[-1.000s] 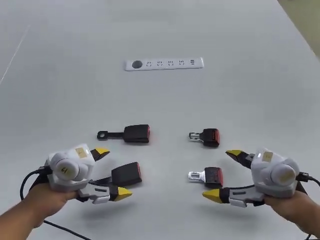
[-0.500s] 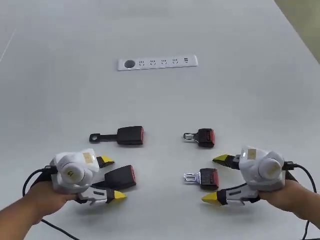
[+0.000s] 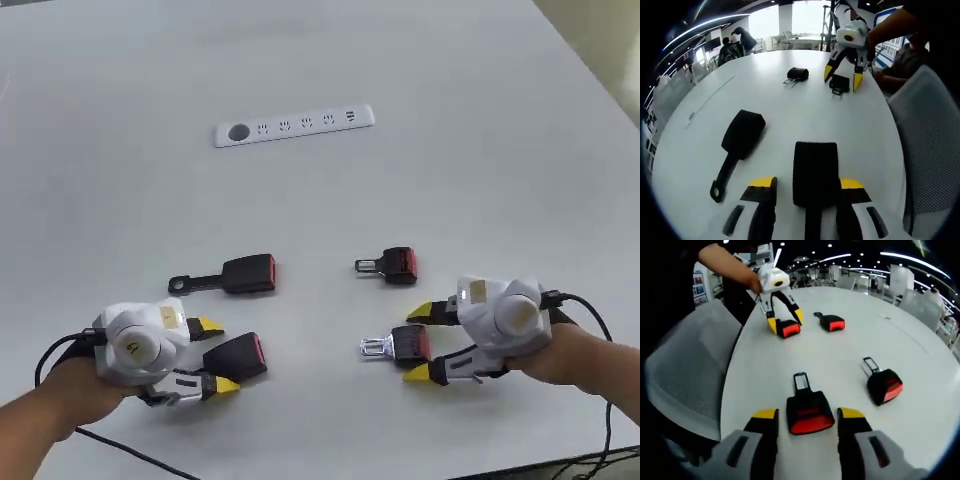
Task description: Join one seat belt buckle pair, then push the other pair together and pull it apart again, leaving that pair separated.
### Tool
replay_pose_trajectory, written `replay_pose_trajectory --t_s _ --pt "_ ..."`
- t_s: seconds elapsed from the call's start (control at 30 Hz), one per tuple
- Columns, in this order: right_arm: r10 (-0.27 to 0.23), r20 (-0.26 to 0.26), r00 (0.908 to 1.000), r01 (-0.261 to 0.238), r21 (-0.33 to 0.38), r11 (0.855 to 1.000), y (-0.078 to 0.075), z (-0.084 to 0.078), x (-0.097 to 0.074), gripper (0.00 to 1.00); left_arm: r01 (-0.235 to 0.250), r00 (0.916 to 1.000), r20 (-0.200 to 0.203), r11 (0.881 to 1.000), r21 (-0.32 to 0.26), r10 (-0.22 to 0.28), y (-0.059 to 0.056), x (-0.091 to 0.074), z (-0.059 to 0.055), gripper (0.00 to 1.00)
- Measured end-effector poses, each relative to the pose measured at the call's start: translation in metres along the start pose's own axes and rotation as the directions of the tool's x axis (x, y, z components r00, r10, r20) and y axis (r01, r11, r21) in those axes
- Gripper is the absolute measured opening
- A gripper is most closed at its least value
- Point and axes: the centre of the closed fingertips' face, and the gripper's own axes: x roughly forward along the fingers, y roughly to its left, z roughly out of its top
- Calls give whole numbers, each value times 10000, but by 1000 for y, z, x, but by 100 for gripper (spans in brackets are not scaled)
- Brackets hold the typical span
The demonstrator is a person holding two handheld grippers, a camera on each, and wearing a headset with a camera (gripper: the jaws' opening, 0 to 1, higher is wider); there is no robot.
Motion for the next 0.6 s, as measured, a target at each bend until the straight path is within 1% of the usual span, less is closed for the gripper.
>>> replay_pose_trajectory --t_s 0.07,0.1,0.13,0.17,0.2,0.23,0.27,0.33,0.37,0.47,0.6 --pt "-197 -131 9997 192 -380 9991 -4 -1 -1 41 120 9998 -129 9998 143 -118 -1 0 0 46" --pt "-210 -181 9996 205 -314 9993 -3 -2 -2 38 198 9996 -199 9995 246 -193 -1 1 0 45" --pt "-165 -135 9998 160 -357 9992 -3 -1 -1 38 239 9993 -279 9993 271 -231 0 1 0 43" --pt "-192 -134 9997 186 -435 9989 -3 -2 -1 38 328 9988 -374 9986 423 -312 -1 1 1 38" --pt "-214 -109 9997 209 -484 9986 -3 -3 -1 37 607 9970 -514 9961 640 -575 -6 2 1 35" --pt "-221 -59 9997 218 -407 9989 -3 -3 -1 37 604 9965 -616 9960 660 -563 -5 3 0 35" --pt "-239 51 9997 240 -310 9992 -4 -3 -1 37 618 9964 -616 9961 635 -579 -4 5 1 35" --pt "-283 263 9993 287 -134 9995 -4 -3 -2 37 818 9942 -770 9921 949 -746 -3 5 -1 35" --pt "-290 308 9991 292 -80 9995 -4 -3 -2 36 895 9931 -843 9910 998 -812 -4 4 -1 34" --pt "-348 421 9985 350 -31 9994 -4 -2 -1 36 1266 9861 -1270 9796 1560 -1073 -4 5 -1 34" --pt "-470 639 9968 463 125 9988 -2 -2 0 36 1474 9803 -1583 9706 1905 -1179 -5 7 1 34"
